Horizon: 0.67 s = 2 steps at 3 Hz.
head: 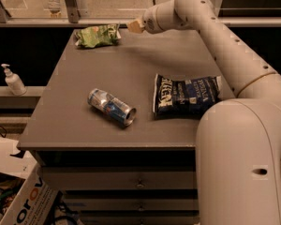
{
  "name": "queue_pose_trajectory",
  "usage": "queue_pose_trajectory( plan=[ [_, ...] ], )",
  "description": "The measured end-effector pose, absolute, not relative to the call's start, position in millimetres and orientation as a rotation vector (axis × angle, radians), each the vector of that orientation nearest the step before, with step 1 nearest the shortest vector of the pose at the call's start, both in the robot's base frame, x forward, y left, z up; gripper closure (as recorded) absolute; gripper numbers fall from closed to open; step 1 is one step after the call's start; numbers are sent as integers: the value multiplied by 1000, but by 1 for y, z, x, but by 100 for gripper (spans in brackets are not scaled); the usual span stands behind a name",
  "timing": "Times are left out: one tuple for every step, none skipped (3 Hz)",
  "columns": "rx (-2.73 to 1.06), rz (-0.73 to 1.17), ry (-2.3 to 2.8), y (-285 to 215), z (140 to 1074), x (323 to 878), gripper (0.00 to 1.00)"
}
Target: Move green jalapeno chip bag near redbull can
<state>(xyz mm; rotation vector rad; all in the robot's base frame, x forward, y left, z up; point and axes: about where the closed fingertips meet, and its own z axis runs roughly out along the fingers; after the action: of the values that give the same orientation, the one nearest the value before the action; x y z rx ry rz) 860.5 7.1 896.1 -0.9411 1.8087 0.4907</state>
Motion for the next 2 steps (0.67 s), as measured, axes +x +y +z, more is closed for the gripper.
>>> queue_pose_trajectory(
  plan=[
    [-979, 473, 1809, 18, 898, 854, 35],
    [-1006, 450, 1815, 34, 897, 852, 12]
  ],
)
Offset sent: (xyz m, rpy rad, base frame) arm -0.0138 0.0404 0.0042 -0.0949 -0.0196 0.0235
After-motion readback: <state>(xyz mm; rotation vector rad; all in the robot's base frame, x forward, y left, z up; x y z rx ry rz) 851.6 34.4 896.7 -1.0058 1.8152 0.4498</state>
